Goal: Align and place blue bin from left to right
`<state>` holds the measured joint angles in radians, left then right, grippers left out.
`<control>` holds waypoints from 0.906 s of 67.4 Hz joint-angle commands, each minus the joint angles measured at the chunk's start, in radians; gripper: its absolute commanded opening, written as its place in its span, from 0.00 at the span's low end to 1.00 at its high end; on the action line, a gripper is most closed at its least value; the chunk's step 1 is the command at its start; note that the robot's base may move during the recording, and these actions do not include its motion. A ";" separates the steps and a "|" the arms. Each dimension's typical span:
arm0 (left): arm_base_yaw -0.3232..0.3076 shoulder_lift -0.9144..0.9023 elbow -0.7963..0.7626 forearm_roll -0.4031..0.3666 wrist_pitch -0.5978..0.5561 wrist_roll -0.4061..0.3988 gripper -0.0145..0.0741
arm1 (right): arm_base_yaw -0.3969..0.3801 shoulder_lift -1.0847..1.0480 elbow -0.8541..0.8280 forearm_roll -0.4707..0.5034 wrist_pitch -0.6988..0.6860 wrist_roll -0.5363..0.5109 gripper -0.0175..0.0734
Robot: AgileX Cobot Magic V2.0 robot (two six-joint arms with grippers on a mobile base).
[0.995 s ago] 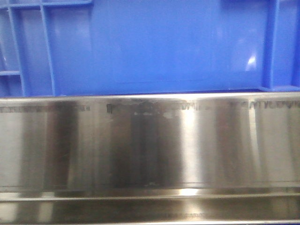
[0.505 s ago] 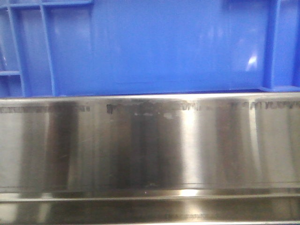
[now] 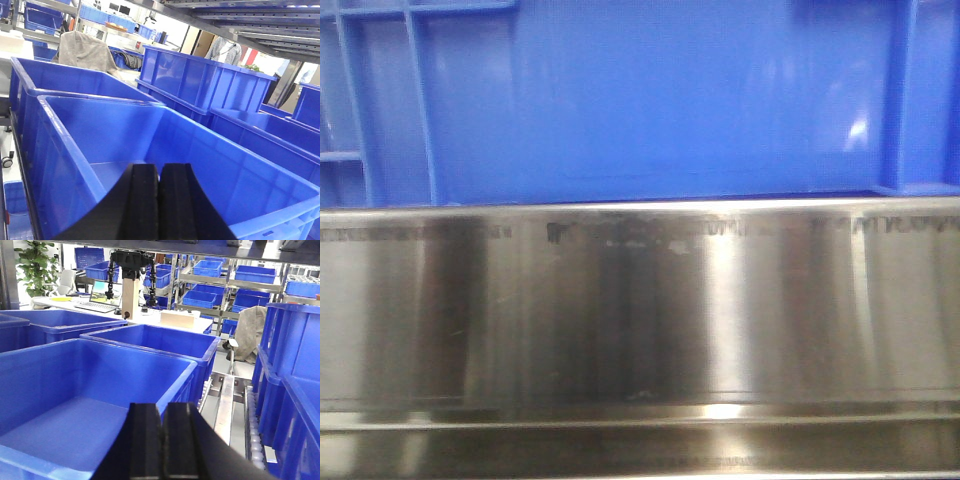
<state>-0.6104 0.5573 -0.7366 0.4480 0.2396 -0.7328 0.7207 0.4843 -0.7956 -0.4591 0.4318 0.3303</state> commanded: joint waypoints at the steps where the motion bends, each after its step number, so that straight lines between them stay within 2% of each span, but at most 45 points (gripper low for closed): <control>1: -0.006 -0.004 0.001 0.007 -0.022 -0.003 0.04 | -0.043 -0.021 0.025 -0.011 -0.048 -0.078 0.11; 5: -0.006 -0.004 0.001 0.007 -0.022 -0.003 0.04 | -0.101 -0.035 0.057 0.013 -0.086 -0.164 0.11; 16: -0.006 -0.004 0.001 0.007 -0.022 -0.003 0.04 | -0.305 -0.084 0.187 0.265 -0.275 -0.373 0.11; 24: -0.006 -0.004 0.001 0.007 -0.022 -0.003 0.04 | -0.431 -0.133 0.309 0.399 -0.380 -0.383 0.11; 28: -0.006 -0.004 0.001 0.007 -0.022 -0.003 0.04 | -0.481 -0.173 0.378 0.413 -0.389 -0.383 0.11; 37: -0.006 -0.004 0.001 0.007 -0.022 -0.003 0.04 | -0.527 -0.266 0.503 0.417 -0.389 -0.383 0.11; 61: -0.006 -0.004 0.001 0.007 -0.022 -0.003 0.04 | -0.529 -0.484 0.749 0.417 -0.393 -0.367 0.11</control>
<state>-0.6104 0.5573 -0.7366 0.4480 0.2396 -0.7328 0.1990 0.0194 -0.0699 -0.0514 0.0706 -0.0405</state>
